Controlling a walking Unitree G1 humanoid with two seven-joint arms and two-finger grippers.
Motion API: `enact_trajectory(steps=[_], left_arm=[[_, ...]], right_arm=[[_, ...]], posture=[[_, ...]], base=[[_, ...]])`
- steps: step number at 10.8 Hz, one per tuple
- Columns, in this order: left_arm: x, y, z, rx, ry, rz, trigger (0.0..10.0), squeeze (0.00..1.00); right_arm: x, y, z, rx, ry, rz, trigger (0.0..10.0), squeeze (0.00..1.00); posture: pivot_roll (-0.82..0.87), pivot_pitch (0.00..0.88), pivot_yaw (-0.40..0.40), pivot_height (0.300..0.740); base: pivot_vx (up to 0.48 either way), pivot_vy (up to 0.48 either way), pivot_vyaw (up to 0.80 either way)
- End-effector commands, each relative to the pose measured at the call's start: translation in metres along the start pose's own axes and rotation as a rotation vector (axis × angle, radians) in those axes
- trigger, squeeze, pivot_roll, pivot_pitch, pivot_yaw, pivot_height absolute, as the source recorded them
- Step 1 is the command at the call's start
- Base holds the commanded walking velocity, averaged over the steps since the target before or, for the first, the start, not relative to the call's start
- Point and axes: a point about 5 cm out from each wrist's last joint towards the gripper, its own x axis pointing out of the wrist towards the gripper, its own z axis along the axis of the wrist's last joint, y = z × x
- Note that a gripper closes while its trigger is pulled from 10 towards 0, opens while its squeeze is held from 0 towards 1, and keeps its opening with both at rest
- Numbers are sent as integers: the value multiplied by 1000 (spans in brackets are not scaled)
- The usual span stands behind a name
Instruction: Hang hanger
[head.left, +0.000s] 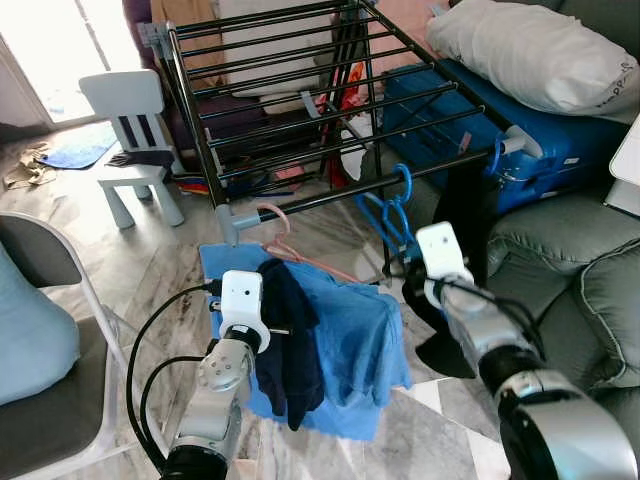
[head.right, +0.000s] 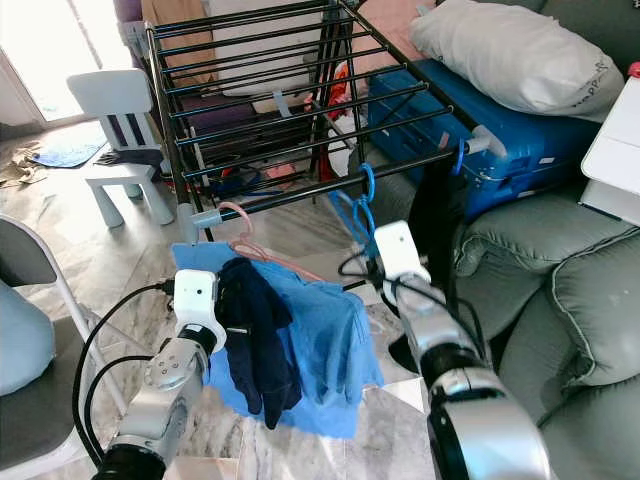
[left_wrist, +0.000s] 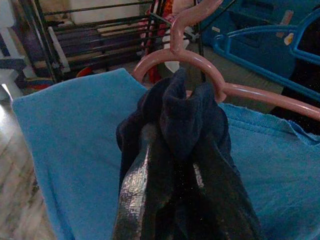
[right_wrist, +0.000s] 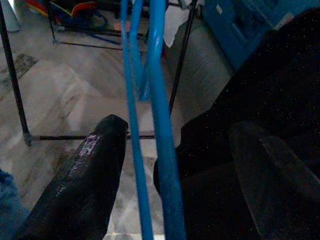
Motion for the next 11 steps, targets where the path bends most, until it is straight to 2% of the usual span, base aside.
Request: enact_trajectory(steps=[1,2,3,5,7,11], left_arm=[[3,2,4,3,-15,13,10000,0],[3,1,4,2,-13,13,10000,0],[3,1,3,0,-10,14,10000,0],[4,0,2,2,-3,12,10000,0],[4,-1,1,0,1,16,10000,0],[5,-4,1,1,2,9,10000,0]], right_arm=[[2,-1,7,-8,-12,4,10000,0],[2,-3,7,-4,-10,8,10000,0],[3,-3,8,13,-3,20,0,0],[4,-7,10,33,12,24,0,0],[3,-14,5,27,42,26,1451,0],[1,-20,-1,15,60,28,1412,0]], posture=[[-107,0,34,740],[-106,0,31,740],[-106,0,29,740],[-106,0,25,740],[-108,0,22,740],[-112,0,20,740]], base=[[0,0,0],[0,0,0],[0,0,0],[0,0,0],[0,0,0],[0,0,0]])
